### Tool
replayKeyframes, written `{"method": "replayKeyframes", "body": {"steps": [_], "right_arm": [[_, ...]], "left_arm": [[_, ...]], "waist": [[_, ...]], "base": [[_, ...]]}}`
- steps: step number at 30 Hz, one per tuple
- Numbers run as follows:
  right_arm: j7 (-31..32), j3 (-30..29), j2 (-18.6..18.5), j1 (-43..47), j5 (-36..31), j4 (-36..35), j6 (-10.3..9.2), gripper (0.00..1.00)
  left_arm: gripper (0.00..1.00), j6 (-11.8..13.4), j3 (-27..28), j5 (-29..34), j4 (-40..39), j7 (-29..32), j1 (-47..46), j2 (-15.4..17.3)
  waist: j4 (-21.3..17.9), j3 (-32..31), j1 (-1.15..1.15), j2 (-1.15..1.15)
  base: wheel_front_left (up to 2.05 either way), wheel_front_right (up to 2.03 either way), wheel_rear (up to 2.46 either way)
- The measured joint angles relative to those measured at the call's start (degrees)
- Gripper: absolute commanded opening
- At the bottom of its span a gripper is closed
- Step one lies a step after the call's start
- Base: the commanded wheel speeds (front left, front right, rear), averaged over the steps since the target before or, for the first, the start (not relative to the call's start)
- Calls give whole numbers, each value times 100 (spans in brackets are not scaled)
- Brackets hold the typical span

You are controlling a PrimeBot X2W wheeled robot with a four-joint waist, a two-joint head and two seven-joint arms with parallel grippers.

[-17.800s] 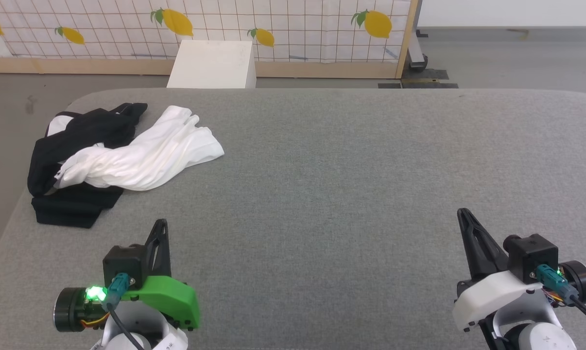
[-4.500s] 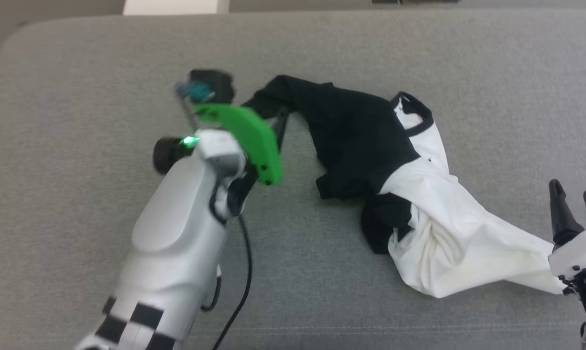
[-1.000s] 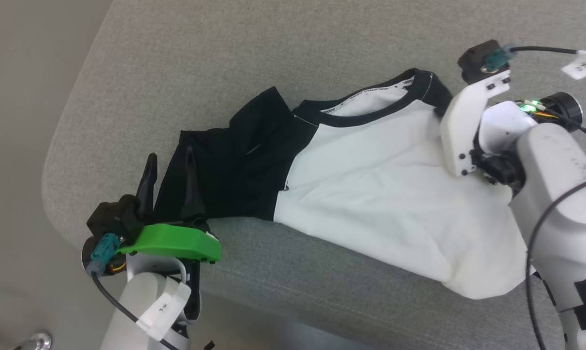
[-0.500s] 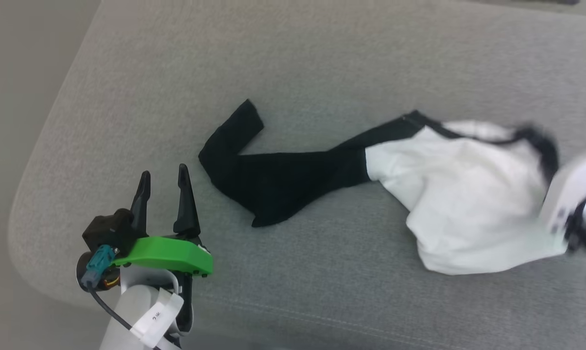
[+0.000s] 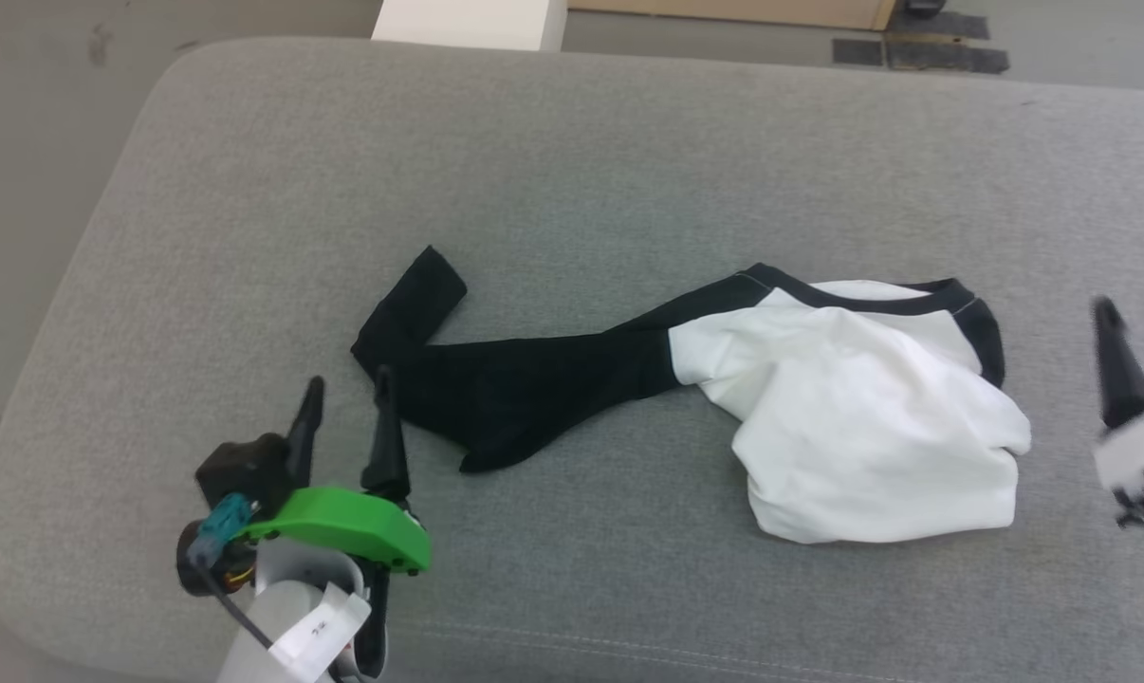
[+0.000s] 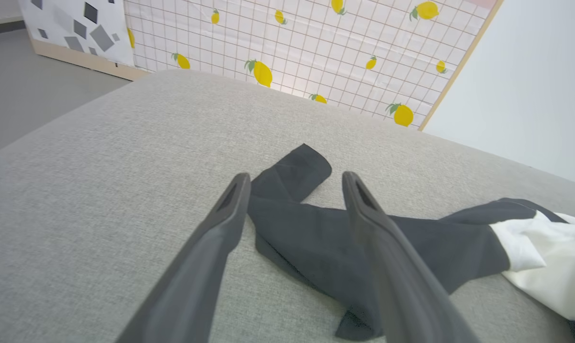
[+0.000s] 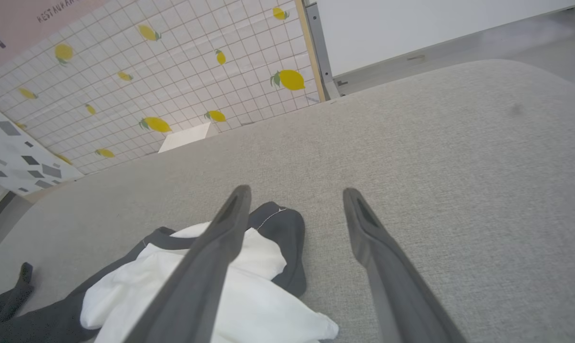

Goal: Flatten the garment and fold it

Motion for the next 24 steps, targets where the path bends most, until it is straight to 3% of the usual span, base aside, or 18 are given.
{"method": "replayKeyframes", "body": {"steps": [6,9,19,24], "right_arm": [[38,-343,140,749,12,-396,-1,100],[120,-339,191,897,97,-476,0,100],[180,-162,207,844,307,-546,0,100],[119,-65,210,709,357,-436,0,100]], "left_arm": [[100,-238,-567,-160,142,682,-365,-2],[100,-230,-964,-220,299,1156,-716,-11],[100,-191,-2172,177,1662,3676,-2642,-27],[100,-194,-2543,210,2269,4646,-3037,-34]], "waist": [[-192,-85,0,0],[-290,-67,0,0],[-485,316,0,0],[-676,518,0,0]], "base": [[0,0,0],[0,0,0],[0,0,0],[0,0,0]]}}
